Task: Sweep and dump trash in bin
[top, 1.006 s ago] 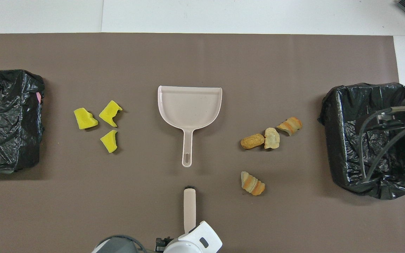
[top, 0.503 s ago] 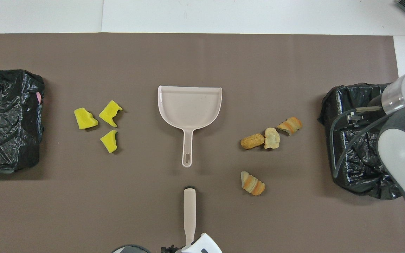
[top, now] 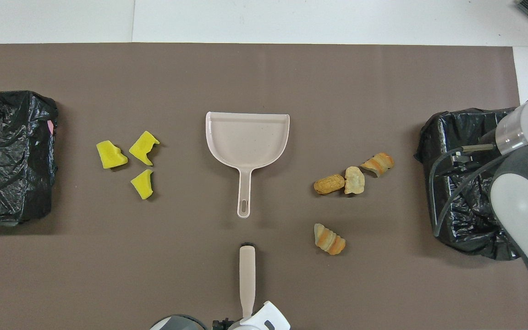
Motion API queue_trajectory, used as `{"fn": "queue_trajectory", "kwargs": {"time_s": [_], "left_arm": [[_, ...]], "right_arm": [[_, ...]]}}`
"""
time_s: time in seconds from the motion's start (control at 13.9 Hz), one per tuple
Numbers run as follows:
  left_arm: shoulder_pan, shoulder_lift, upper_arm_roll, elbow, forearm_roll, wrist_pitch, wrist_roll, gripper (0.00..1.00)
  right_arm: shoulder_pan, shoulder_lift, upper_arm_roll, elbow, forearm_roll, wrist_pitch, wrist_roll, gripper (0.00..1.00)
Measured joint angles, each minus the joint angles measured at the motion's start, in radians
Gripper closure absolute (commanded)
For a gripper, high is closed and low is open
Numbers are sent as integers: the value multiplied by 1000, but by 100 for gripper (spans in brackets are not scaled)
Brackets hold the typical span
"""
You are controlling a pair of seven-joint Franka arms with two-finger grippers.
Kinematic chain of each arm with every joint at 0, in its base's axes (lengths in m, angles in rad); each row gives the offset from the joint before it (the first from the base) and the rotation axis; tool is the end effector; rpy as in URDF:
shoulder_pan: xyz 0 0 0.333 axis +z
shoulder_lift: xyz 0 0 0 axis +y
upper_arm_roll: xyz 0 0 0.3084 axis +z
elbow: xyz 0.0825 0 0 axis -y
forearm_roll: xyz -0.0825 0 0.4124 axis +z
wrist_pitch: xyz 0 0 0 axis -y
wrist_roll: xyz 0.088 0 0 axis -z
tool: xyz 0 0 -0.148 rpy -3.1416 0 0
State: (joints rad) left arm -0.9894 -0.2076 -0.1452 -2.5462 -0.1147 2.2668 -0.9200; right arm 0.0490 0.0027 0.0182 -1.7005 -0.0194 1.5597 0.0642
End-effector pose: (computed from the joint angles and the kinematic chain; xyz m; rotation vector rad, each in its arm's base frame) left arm 0.1865 -0.4079 0.2699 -3.0985 0.2073 0.1322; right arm 0.5679 0.0353 0.5095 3.1051 0.0065 -0.2207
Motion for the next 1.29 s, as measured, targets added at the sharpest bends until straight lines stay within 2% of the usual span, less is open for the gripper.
{"fn": "queue_trajectory", "kwargs": {"time_s": [0.36,0.57,0.86,1.15,1.29], "left_arm": [[0,0,9,1,0,-3,16,100],[33,-6,27,28,0,-101,95,100],[188,-40,42,140,0,-340,274,100],[398,-141,78,252,1,-603,536,100],[507,-163,95,303,5,-646,648,100]], "right_arm": [[4,-2,0,-1,-2,0,0,0],[17,-2,1,-3,-4,31,0,0],[90,12,2,-16,-3,95,66,0],[223,83,7,-30,7,210,268,0],[295,132,9,-31,9,284,388,0]]}}
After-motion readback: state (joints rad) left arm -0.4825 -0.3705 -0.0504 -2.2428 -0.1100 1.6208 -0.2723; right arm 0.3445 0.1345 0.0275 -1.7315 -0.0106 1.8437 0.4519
